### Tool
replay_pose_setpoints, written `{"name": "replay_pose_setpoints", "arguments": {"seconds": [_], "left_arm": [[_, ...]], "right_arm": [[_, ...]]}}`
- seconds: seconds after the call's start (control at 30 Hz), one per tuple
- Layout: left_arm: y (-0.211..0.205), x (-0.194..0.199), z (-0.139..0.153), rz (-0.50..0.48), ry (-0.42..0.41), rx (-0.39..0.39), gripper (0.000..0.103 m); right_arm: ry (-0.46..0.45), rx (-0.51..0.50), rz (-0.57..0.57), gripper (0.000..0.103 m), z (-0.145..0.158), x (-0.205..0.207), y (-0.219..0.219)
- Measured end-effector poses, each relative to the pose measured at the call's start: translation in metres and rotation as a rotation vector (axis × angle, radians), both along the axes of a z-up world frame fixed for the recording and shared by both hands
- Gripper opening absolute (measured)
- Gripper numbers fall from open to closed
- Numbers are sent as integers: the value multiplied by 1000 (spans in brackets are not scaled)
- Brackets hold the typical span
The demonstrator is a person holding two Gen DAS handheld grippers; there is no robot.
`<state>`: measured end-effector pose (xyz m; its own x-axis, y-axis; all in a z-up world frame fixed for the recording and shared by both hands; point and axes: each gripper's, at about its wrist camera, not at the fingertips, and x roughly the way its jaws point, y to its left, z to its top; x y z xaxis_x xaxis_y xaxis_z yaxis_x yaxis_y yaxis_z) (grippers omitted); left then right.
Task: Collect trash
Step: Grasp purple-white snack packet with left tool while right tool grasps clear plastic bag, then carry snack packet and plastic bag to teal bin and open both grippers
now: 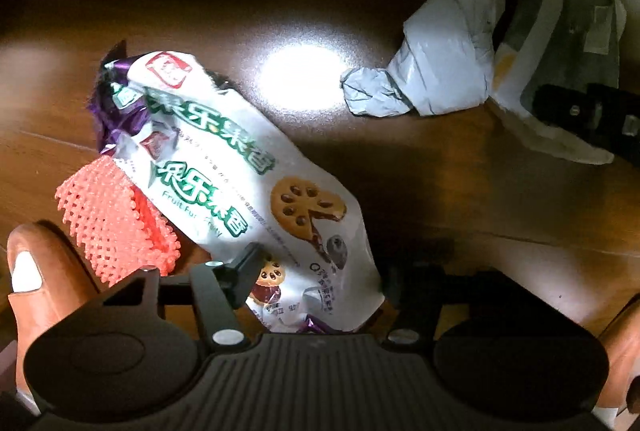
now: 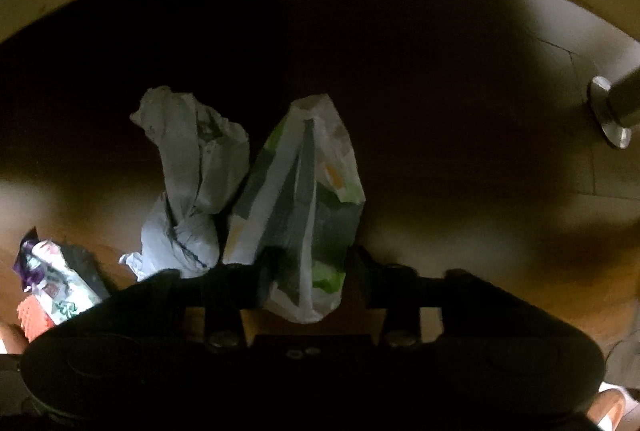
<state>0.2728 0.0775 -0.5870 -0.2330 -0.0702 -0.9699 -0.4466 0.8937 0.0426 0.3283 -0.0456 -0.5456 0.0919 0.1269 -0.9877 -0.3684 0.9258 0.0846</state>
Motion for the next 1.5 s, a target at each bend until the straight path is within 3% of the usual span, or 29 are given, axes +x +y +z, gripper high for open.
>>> {"name": "replay_pose_setpoints", "arguments": {"seconds": [0.03, 0.07, 0.1, 0.13, 0.2, 0.3, 0.47, 0.8, 1.2, 1.5], "left_arm": [[-1, 1, 1, -1, -7, -4, 46], [0, 2, 3, -4, -10, -10, 34], [-1, 4, 3, -8, -8, -20, 28], [-1, 6, 4, -11, -5, -26, 26], [-3, 9, 6, -17, -13, -32, 16], [-2, 14, 15, -22, -19, -42, 11], [-5, 26, 53, -54, -40, -36, 10], [-22, 32, 137, -60, -135, -63, 7], [-7, -4, 243, -15, -276, -83, 6], [-35, -34, 336, -59, -427, -136, 6]], "right_arm": [[-1, 0, 4, 29, 1, -1, 0], [-1, -3, 8, 26, 3, -1, 1], [-1, -1, 12, 19, 5, -2, 1], [1, 4, 17, 14, 6, -2, 1], [-1, -5, 33, 13, 12, -4, 0], [-14, -5, 55, 11, 25, -11, -5], [-12, 2, 17, 11, 53, -23, -21], [-34, 15, -44, 11, 138, -59, -53], [-127, 114, -130, 11, 268, -98, -97], [-211, 170, -182, 11, 360, -140, -139]]}}
